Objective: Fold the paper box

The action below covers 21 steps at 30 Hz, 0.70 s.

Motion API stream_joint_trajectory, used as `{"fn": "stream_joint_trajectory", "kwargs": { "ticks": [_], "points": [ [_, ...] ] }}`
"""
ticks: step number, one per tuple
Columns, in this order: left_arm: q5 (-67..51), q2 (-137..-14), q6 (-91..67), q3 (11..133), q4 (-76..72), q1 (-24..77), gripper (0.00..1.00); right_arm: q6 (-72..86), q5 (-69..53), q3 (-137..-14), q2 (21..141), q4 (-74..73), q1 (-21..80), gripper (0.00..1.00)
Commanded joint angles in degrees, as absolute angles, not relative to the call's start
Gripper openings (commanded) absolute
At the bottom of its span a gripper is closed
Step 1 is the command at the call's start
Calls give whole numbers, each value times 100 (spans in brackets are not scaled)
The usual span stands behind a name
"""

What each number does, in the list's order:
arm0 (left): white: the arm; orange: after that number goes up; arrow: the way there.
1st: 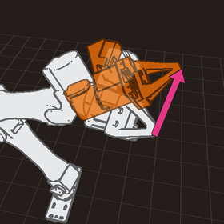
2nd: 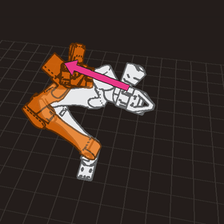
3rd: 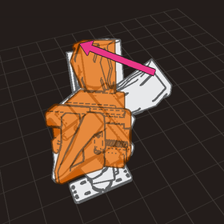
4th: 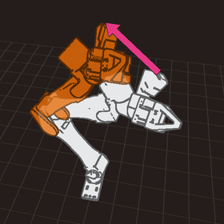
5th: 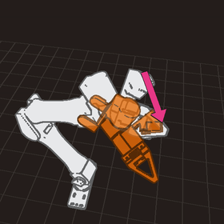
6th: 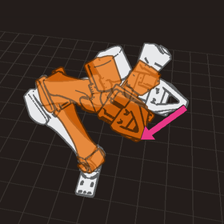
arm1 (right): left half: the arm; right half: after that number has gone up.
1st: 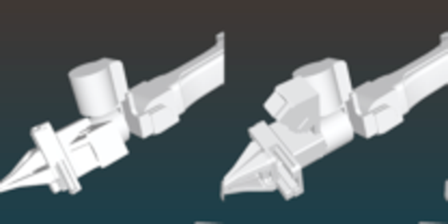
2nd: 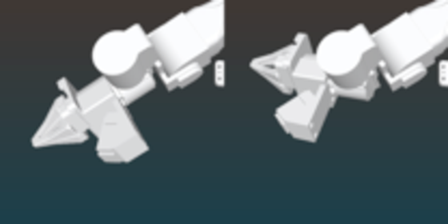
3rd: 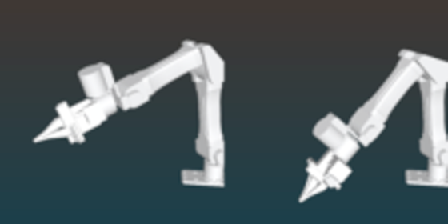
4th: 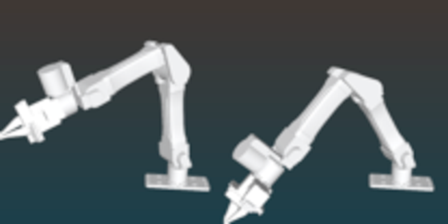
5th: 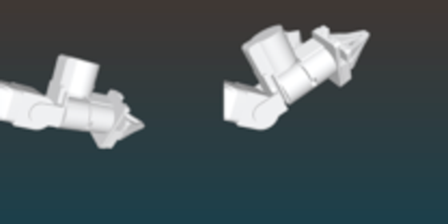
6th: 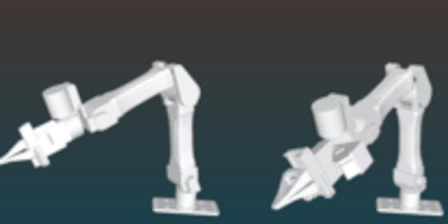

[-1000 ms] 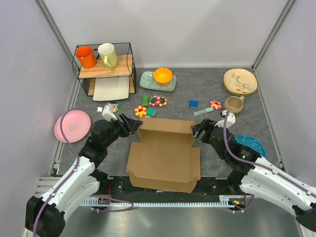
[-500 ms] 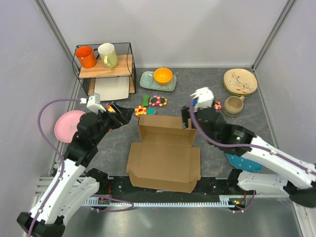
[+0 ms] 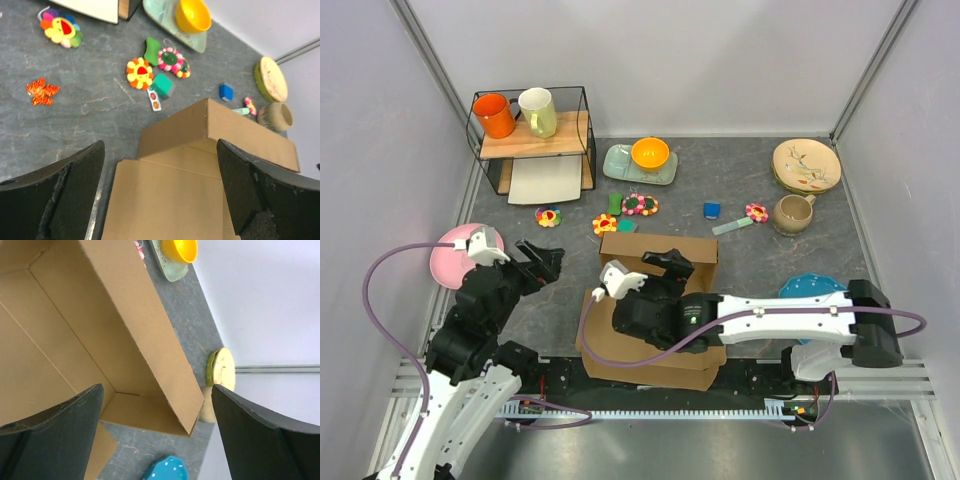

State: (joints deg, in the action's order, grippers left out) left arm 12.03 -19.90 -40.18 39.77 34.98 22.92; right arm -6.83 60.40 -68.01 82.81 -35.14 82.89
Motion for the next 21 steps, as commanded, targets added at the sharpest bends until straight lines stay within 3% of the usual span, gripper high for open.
{"fn": "stream_joint_trajectory", "kwargs": {
  "ticks": [1,17,20,21],
  "points": [
    [1433,-1846,-4104,3780,3858,2294,99,-1327,6994,-6996,8744,-3324,8490,96],
    [1468,-1644,-4166,3709,3858,2294,96,-2733,8077,-6469,9519,-2093,8122,68],
    [1468,-1687,-4166,3727,3823,2294,95,-2865,8086,-6398,9545,-1916,7999,52],
    [1459,-1696,-4166,3718,3788,2294,95,-2874,8103,-6407,9571,-1899,7955,41]
  ]
}}
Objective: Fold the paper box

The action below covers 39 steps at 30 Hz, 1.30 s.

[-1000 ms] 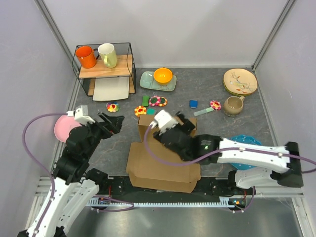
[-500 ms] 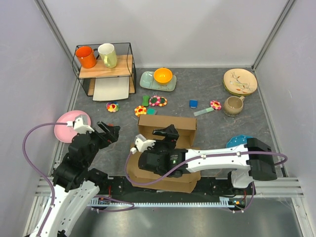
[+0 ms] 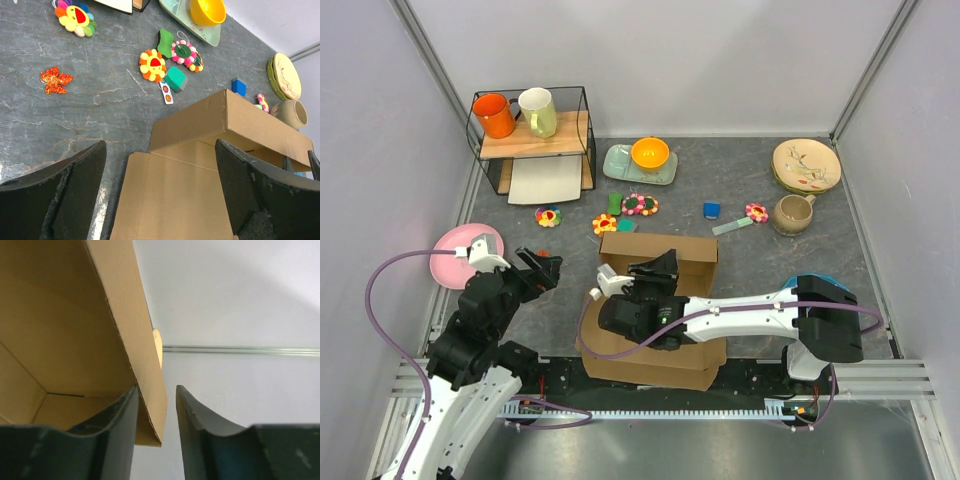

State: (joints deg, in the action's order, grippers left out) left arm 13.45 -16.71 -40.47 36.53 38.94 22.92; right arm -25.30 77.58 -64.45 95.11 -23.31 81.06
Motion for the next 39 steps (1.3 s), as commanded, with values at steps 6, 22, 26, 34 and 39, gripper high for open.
{"fn": "stream_joint_trajectory", "kwargs": {
  "ticks": [6,22,26,34,39],
  "points": [
    [1433,-1802,-4157,3709,3727,2294,95,-2865,8191,-6513,9729,-1872,7761,17],
    [1530,-2961,-3718,5334,2804,2294,93,356,5716,-8235,7912,-4798,5794,0],
    [1415,-3129,-3595,5633,2654,2294,93,1054,3844,-8104,7489,-4957,4336,0],
    [1222,-3024,-3717,5335,2672,2303,92,1600,1362,-7383,7119,-4720,2813,0],
    [1108,-2918,-3779,5054,2672,2294,91,1538,1845,-7242,6997,-4518,2839,17]
  ]
}}
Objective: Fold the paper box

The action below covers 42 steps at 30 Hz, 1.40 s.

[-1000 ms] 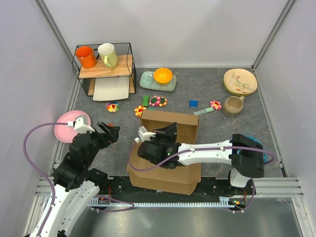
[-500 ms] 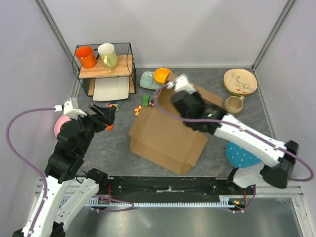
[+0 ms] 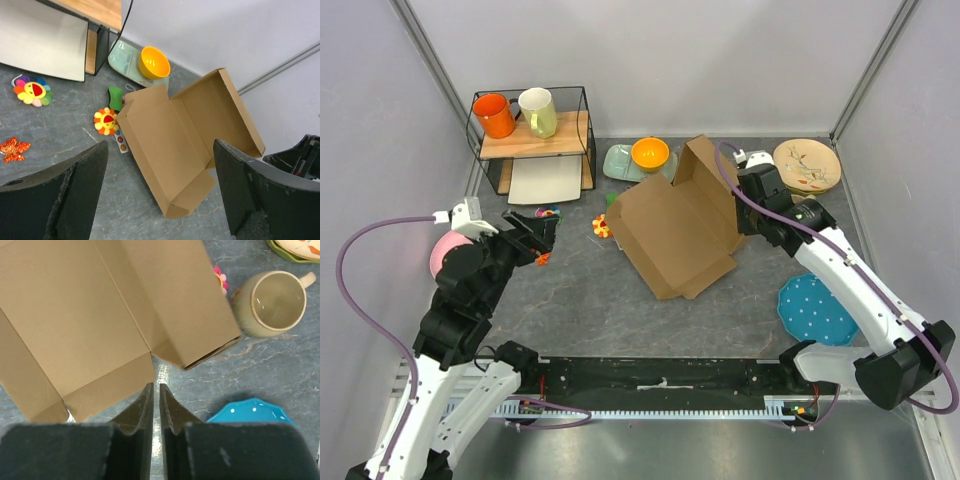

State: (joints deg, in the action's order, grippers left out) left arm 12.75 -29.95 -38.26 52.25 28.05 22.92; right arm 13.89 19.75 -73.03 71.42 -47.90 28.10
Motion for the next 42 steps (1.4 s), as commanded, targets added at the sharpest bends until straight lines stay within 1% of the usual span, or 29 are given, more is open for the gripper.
{"fn": "stream_joint_trajectory", "kwargs": {
  "ticks": [1,3,4,5,6,7,8,10,11,12,13,14,15,17,18,20,24,27,32,35,40,42],
  "points": [
    [1099,-2892,-3788,5028,2663,2294,91,1512,2089,-7277,6996,-4500,2943,33],
    [1090,-2874,-3823,4940,2672,2294,91,1381,2765,-7373,7074,-4465,3276,46],
    [1090,-2874,-3841,4896,2663,2294,91,1302,3134,-7539,7153,-4474,3766,55],
    [1081,-2865,-3884,4826,2672,2294,91,1222,3982,-7637,7250,-4508,4031,59],
    [1072,-2857,-3893,4790,2663,2294,91,1135,4338,-7742,7564,-4544,4286,62],
    [1064,-2856,-3911,4764,2672,2303,91,951,4725,-7995,7767,-4596,4689,68],
    [1046,-2865,-3929,4711,2672,2294,91,854,5259,-8129,7987,-4727,4841,70],
    [1028,-2804,-3955,4624,2672,2303,91,529,5833,-8453,8699,-4833,5157,76],
    [1020,-2778,-3955,4597,2672,2294,91,379,6393,-8516,9154,-4851,5229,78],
    [1020,-2751,-3964,4571,2672,2294,91,265,6572,-8578,9341,-4782,5351,79],
    [1020,-2690,-3973,4509,2681,2294,91,142,6696,-8630,9534,-4746,5370,84],
    [1028,-2637,-3973,4483,2681,2294,91,97,6897,-8692,9928,-4746,5379,85],
    [1028,-2611,-3973,4456,2715,2294,91,62,7413,-8805,10123,-4755,5379,85],
    [1011,-2540,-3964,4430,2760,2294,91,35,7751,-8938,10553,-4772,5361,86],
    [985,-2531,-3955,4412,2777,2294,91,-113,8109,-9095,10686,-4764,5335,86],
    [906,-2514,-3946,4403,2812,2303,91,-315,8375,-9315,11002,-4764,5248,87],
    [782,-2505,-3938,4342,2821,2303,91,-692,8674,-9869,11223,-4633,4949,87],
    [738,-2513,-3903,4280,2821,2294,92,-1228,8683,-9800,11197,-4106,4765,87],
    [756,-2514,-3823,4219,2769,2303,92,-1459,8395,-9484,11206,-3657,4378,87],
    [738,-2514,-3849,4140,2725,2294,92,-1371,8236,-9299,11285,-3612,4254,87],
    [686,-2487,-3885,3999,2628,2294,92,-1275,8033,-9404,11434,-3656,3991,86],
    [686,-2479,-3885,3973,2628,2294,92,-1196,7963,-9474,11496,-3718,3964,83]
  ]
}}
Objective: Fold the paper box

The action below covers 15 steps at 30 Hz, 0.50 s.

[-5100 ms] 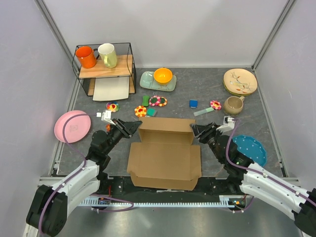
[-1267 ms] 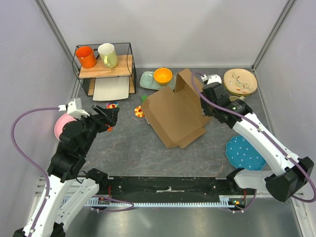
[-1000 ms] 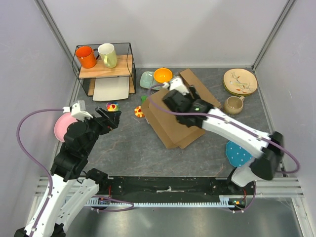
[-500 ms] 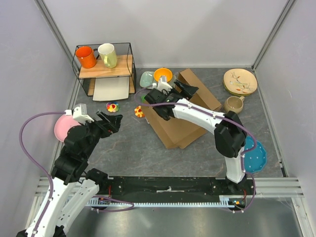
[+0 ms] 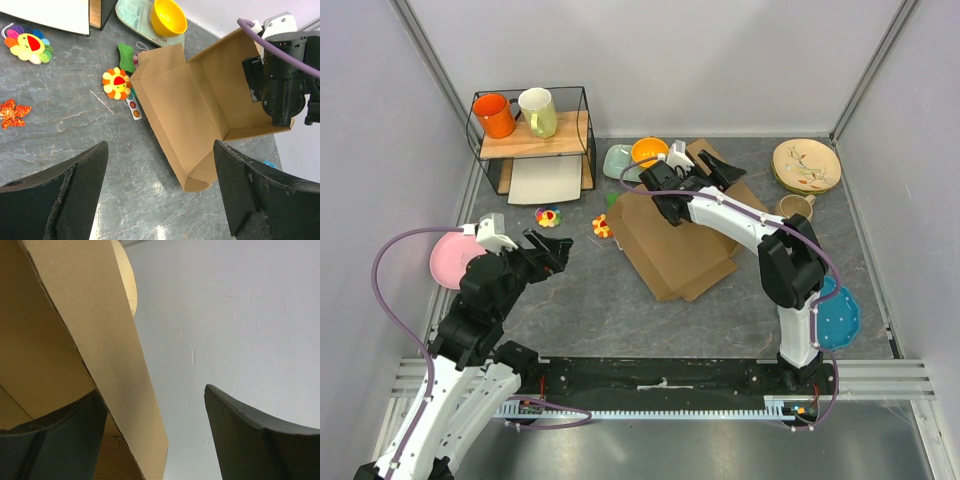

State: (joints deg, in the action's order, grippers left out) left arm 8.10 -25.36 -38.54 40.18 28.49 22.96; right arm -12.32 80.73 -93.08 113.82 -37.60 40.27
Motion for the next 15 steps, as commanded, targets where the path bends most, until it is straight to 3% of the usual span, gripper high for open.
{"fn": "stream_joint_trajectory", "kwargs": {
  "ticks": [1,5,8,9,12,15],
  "points": [
    [686,-2470,-3885,3973,2628,2303,92,-1152,7937,-9509,11522,-3831,3964,81],
    [712,-2443,-3850,3955,2628,2294,92,-984,7858,-9536,11540,-3946,3990,73],
    [694,-2435,-3858,3920,2628,2303,92,-941,7822,-9527,11514,-3981,3999,60],
    [686,-2435,-3858,3920,2628,2303,92,-914,7814,-9536,11505,-3990,3999,51],
    [659,-2435,-3911,3885,2602,2294,92,-879,7787,-9484,11461,-3999,3999,33],
    [624,-2452,-3955,3867,2575,2294,92,-861,7761,-9431,11452,-4008,3973,21]
  ]
}}
